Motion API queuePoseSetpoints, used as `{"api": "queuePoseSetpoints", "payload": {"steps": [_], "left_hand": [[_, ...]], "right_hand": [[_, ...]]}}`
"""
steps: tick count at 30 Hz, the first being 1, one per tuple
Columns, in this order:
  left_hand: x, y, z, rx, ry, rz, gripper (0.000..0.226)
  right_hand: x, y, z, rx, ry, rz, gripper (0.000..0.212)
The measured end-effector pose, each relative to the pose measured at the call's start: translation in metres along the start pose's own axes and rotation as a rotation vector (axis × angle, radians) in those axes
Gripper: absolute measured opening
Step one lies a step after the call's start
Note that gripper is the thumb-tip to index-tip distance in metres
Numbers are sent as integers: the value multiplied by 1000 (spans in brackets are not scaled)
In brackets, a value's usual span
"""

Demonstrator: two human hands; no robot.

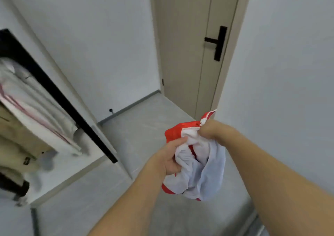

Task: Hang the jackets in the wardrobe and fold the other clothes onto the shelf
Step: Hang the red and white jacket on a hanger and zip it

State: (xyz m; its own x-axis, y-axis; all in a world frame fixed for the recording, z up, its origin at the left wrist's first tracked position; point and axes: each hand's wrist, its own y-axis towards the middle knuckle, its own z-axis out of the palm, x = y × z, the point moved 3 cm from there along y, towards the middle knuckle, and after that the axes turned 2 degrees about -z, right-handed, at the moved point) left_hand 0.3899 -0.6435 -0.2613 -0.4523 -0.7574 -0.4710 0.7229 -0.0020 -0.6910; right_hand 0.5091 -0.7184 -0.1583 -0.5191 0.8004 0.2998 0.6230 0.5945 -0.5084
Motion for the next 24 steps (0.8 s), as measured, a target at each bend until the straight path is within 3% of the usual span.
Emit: {"api": "queuePoseSetpoints", "payload": {"steps": [1,5,9,13,17,20,24], "left_hand": [[-3,-15,-25,-38,-15,10,20],[-23,-99,-123,-176,-76,83,5],[-40,-204,-206,-273,-192,256,21],[-51,-295,-278,-368,-336,403,24],[-67,-368,-335,-461,-334,508,18],[-81,-407,-371,-438,-316,548,7],[-106,-433,-425,-536,-230,593,26]], "right_hand": [[30,-2,10,38,-60,-58,21],[150,-15,51,132,-80,-221,23],[269,-30,84,147,-4,-387,10],[380,-42,104,-72,273,-529,6],[474,-55,107,-330,397,-623,14],[532,-58,107,-418,534,-681,19],[601,-49,108,-430,639,-708,22]]}}
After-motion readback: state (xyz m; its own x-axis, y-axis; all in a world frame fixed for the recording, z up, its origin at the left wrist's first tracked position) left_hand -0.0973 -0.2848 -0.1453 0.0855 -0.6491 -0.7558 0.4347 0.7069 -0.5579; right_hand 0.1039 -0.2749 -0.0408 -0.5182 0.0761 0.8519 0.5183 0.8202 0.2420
